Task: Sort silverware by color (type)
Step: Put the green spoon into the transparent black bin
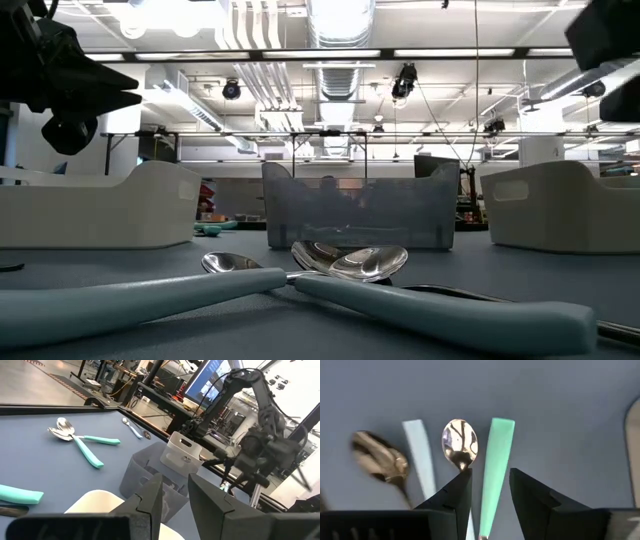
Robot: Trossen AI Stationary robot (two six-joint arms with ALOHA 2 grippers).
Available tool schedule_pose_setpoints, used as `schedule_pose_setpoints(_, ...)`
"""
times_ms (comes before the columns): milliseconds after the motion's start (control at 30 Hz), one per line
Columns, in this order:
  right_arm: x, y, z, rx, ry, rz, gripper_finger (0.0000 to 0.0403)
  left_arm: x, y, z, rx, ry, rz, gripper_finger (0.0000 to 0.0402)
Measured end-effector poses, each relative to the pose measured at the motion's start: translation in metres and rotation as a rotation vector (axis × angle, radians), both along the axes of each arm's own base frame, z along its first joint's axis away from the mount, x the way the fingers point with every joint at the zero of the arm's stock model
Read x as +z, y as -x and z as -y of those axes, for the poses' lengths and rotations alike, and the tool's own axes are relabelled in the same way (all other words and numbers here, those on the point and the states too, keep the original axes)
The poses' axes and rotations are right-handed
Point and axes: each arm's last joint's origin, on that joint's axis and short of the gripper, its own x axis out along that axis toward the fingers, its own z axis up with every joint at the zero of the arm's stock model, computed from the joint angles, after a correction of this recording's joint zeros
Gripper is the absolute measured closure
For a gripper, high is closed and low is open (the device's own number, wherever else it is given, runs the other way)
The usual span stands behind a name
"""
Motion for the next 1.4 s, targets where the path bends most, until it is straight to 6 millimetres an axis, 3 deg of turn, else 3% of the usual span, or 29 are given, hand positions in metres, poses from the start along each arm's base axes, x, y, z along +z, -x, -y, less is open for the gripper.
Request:
schedule_pose_setpoints(167, -0.017, -0.003, -0.003, -0.007, 0.051, -0.080, 0.0288, 0.000, 0.000, 0.000, 0.000, 0.000, 0.000, 0.0325)
schedule_pose_setpoints(500, -0.025, -0.001, -0.002, -0.005, 0.037, -0.122, 0.0293, 0.000, 0.000, 0.000, 0.000, 0.000, 0.000, 0.0325)
schedule_pose_setpoints(833, -0.050, -0.002, -0.003, 0.011, 0.082, -0.176, 0.0300, 0.000, 0.000, 0.000, 0.000, -0.001, -0.002, 0.0325)
schedule_pose_setpoints(1067, -0.045, -0.001, -0.002, 0.001, 0.072, -0.160, 0.0350, 0.000, 0.000, 0.000, 0.000, -0.002, -0.002, 0.0325)
schedule_pose_setpoints(1400, -0.039, 0.000, 0.000, -0.010, 0.079, -0.143, 0.0350, 0.000, 0.000, 0.000, 0.000, -0.002, -0.002, 0.0325)
